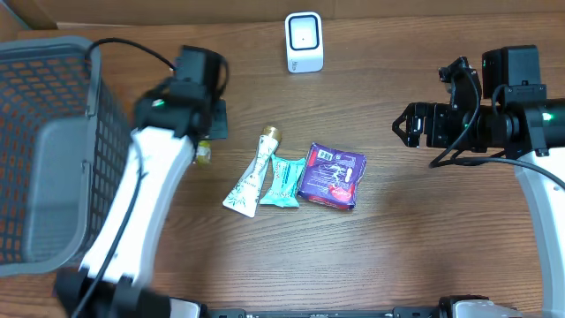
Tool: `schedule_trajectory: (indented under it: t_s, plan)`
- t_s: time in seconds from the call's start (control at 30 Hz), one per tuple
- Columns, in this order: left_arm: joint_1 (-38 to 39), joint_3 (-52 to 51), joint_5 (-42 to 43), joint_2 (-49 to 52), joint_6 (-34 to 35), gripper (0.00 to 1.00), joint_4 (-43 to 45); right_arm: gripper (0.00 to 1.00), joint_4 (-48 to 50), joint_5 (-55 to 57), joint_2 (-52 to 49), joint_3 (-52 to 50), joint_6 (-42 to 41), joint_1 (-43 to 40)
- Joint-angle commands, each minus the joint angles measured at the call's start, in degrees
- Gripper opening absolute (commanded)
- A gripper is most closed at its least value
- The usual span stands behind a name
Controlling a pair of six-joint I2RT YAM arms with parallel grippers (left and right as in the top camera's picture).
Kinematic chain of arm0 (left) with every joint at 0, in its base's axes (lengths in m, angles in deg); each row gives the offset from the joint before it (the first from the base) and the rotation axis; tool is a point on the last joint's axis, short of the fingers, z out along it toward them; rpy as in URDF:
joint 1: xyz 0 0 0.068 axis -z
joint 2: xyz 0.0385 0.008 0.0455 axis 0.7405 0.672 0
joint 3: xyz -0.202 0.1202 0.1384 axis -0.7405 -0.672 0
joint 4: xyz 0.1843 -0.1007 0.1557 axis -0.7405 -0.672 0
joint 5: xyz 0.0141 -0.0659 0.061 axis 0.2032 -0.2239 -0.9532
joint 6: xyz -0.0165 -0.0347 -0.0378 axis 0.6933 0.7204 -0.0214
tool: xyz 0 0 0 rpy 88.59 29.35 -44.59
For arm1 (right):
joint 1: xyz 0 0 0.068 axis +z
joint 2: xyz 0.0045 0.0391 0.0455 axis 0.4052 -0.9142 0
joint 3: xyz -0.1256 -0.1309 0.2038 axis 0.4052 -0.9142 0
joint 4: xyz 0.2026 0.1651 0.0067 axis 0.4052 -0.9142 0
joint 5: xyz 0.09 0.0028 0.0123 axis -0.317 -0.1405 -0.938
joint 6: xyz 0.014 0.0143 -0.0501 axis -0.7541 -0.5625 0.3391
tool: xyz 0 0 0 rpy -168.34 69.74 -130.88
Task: Scan the item barcode
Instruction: 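Grasp the yellow-green drink box with the left gripper and lift it, then place the drink box left of the white tube and release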
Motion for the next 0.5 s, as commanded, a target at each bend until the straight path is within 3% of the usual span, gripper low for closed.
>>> schedule_trajectory:
  t_s: [0.0, 0.1, 0.27, 0.47]
  plan:
    - [0.35, -2.10, -8.70, 6.25, 3.02, 0.04, 1.70, 1.00, 0.24, 0.11, 0.13, 1.09, -0.24, 0.22]
    - [0.37, -2.67, -7.21, 12.83, 2.99, 0.04, 1.68, 1.00, 0.20, 0.11, 0.09, 1.09, -0.24, 0.22]
    - [0.39, -2.67, 6.58, 20.15, 2.12, 0.04, 1.51, 1.00, 0.26, 0.15, -0.20, 1.09, -0.22, 0.22]
    - [2.29, -2.69, 17.18, 22.51, 3.06, 0.04, 2.95, 1.00, 0.24, 0.11, -1.07, 1.09, -0.24, 0.22]
